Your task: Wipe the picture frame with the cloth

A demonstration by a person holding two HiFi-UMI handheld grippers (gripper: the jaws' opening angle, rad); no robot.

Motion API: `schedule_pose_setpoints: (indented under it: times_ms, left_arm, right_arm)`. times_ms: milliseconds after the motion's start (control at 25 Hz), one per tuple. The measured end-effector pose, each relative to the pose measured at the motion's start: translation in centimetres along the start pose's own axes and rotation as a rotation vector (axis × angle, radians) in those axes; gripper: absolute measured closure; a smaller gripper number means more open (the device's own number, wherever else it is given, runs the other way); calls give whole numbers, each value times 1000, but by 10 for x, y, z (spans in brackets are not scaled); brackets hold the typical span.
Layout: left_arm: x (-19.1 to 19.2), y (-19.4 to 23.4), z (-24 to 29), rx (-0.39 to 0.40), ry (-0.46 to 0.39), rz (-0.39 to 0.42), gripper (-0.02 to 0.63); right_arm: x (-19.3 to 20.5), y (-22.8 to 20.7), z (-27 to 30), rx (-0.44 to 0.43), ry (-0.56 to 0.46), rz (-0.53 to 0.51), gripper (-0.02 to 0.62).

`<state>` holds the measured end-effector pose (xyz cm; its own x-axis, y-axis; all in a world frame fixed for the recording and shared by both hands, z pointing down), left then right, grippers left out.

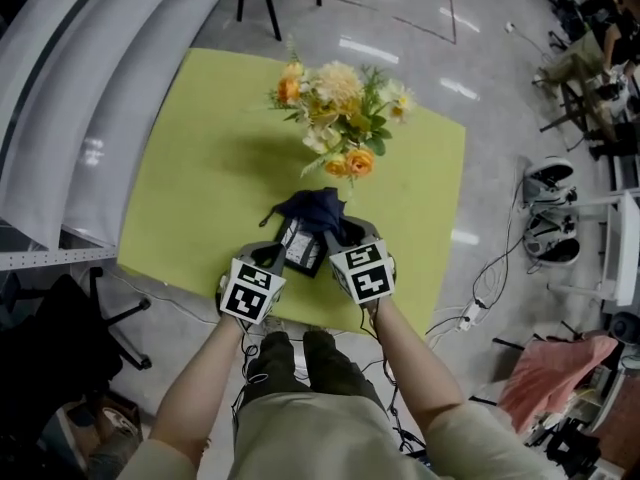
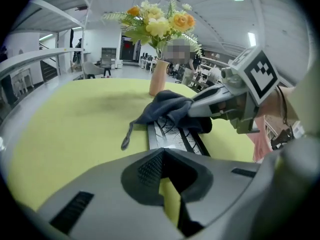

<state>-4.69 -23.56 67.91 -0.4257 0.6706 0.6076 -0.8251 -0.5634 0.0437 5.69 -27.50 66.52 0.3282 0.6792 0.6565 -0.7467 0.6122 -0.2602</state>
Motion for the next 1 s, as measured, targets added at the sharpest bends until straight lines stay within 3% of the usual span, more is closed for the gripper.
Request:
schedule_pose_setpoints:
  times_ms: [200,320,560,760,1000]
  left_arm:
    - [0,-5,2,-4,-9,4,598]
    - [1,-5,1,-10,-10,43,598]
    - [5,-4,-16,-15,-27,37,598]
    - [13,-1,-14,-22,-6,30,598]
    - [11,0,-10,-46,-7,27,598]
  right_arm:
    - [21,-14,-29,72,61,20,502]
    - [8,-8,-45,79,23,10,502]
    - [-30,27,-37,-36,-73,-15,502]
    - [-36,53,4,-116,-38,-55,502]
    - [-17,57,37,-101,51,-89,502]
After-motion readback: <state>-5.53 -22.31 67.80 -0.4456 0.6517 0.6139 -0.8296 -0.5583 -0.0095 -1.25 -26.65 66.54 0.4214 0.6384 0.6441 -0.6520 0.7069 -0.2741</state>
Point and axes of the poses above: the fingertips, and each gripper's own axes: z forward along the fingers, y to its left, x out of its underside, the point moved 1 cm from there along -z, backward along the fingers, and after that the axes turned 12 degrees about -x, right-handed, at the moved point
